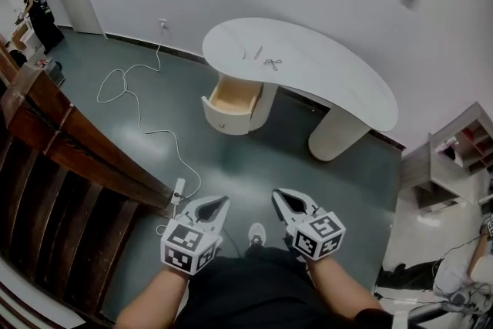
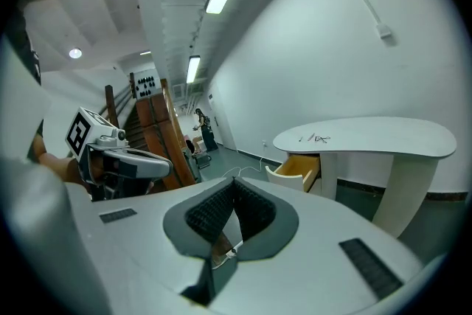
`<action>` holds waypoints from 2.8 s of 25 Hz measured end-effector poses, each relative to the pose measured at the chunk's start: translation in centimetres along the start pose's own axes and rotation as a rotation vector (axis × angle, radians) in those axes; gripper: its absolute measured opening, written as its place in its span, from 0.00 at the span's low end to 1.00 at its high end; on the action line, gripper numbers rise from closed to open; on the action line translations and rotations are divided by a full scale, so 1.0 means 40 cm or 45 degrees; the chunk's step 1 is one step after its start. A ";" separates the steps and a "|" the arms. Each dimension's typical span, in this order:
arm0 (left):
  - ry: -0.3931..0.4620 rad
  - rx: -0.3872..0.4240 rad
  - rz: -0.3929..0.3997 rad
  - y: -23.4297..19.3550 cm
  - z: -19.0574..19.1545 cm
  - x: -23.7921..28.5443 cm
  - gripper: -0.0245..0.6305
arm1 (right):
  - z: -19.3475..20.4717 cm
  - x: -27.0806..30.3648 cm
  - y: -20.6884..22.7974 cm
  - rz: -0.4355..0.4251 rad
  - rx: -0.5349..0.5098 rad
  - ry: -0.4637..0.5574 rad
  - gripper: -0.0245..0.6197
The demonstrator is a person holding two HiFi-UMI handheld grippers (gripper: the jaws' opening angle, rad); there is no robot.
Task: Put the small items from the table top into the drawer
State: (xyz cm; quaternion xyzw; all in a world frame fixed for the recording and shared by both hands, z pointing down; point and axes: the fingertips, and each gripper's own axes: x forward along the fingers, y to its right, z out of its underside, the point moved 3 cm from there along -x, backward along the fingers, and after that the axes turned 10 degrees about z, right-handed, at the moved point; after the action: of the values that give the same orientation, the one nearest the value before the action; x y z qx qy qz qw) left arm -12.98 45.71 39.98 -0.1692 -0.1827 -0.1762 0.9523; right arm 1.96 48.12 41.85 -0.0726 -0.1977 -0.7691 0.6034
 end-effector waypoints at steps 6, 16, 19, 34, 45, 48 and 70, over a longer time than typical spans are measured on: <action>-0.013 -0.021 -0.053 -0.054 -0.048 0.075 0.06 | -0.025 0.064 0.084 -0.038 -0.007 -0.032 0.05; -0.013 -0.095 -0.148 -0.117 -0.112 0.217 0.06 | -0.089 0.160 0.228 -0.142 -0.042 -0.055 0.05; 0.003 -0.102 -0.159 -0.123 -0.129 0.259 0.06 | -0.093 0.182 0.265 -0.167 -0.053 -0.065 0.05; -0.006 -0.087 -0.179 -0.187 -0.187 0.341 0.06 | -0.091 0.243 0.340 -0.194 -0.042 -0.106 0.05; -0.016 -0.089 -0.147 -0.309 -0.211 0.395 0.06 | -0.106 0.357 0.376 -0.166 -0.057 -0.146 0.05; -0.029 -0.090 -0.143 -0.352 -0.217 0.404 0.06 | -0.130 0.408 0.381 -0.164 -0.057 -0.145 0.05; -0.110 -0.029 0.030 -0.872 -0.426 0.527 0.06 | -0.373 0.901 0.419 0.007 -0.065 -0.176 0.05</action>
State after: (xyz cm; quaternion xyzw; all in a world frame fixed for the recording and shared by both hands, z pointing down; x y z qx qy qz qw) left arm -3.55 2.64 42.65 -0.1895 -0.2196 -0.1594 0.9436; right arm 10.48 6.61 44.53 -0.1414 -0.2191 -0.7654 0.5884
